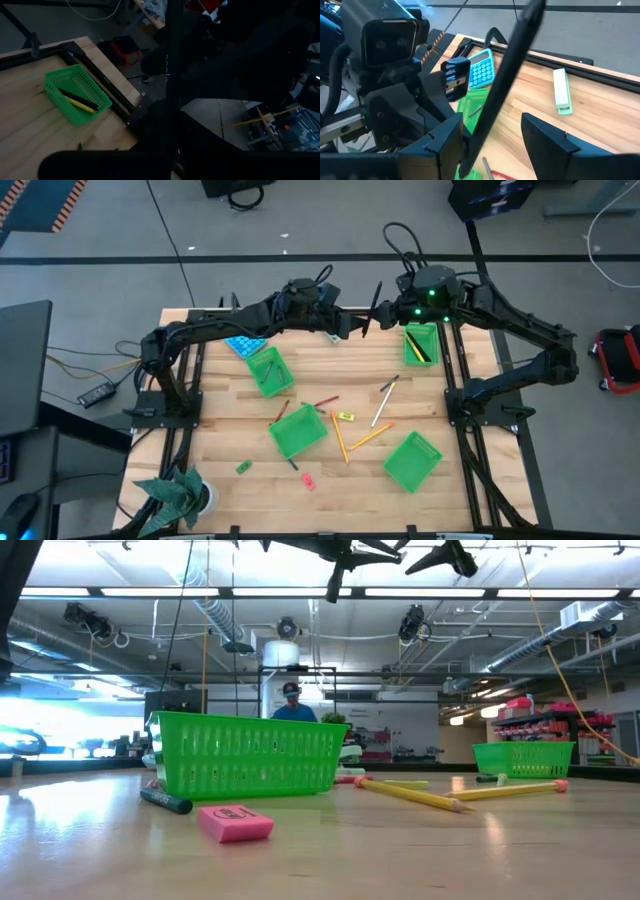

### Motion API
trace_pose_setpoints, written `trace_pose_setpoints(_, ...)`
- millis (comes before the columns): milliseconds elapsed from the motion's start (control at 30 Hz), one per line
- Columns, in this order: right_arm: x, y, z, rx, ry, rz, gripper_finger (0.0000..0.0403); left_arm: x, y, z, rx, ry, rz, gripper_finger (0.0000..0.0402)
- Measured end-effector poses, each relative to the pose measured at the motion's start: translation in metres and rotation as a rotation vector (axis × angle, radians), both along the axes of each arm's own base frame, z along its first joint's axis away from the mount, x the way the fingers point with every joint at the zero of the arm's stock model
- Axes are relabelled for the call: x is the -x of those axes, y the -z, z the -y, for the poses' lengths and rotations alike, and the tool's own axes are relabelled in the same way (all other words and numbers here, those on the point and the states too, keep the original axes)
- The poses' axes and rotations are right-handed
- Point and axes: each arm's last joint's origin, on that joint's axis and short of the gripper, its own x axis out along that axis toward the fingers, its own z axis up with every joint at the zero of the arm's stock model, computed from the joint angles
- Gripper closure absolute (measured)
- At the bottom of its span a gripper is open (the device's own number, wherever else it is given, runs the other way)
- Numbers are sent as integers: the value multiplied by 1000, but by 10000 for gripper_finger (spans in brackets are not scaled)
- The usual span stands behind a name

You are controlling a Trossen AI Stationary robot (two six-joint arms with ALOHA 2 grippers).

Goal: Sort crayons/erasers/pens/pencils in bins
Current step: Put the black pen into the top right green bin

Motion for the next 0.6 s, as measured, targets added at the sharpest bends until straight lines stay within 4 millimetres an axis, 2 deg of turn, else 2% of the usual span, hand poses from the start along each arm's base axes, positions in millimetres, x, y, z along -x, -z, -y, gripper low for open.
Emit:
trace_pose_setpoints(233,-2,-1,1,12,-4,11,229,0,0,0,-10,5,-1,383)
trace_pose_setpoints(600,-3,-2,1,20,-6,27,343,0,0,0,-19,6,-4,389)
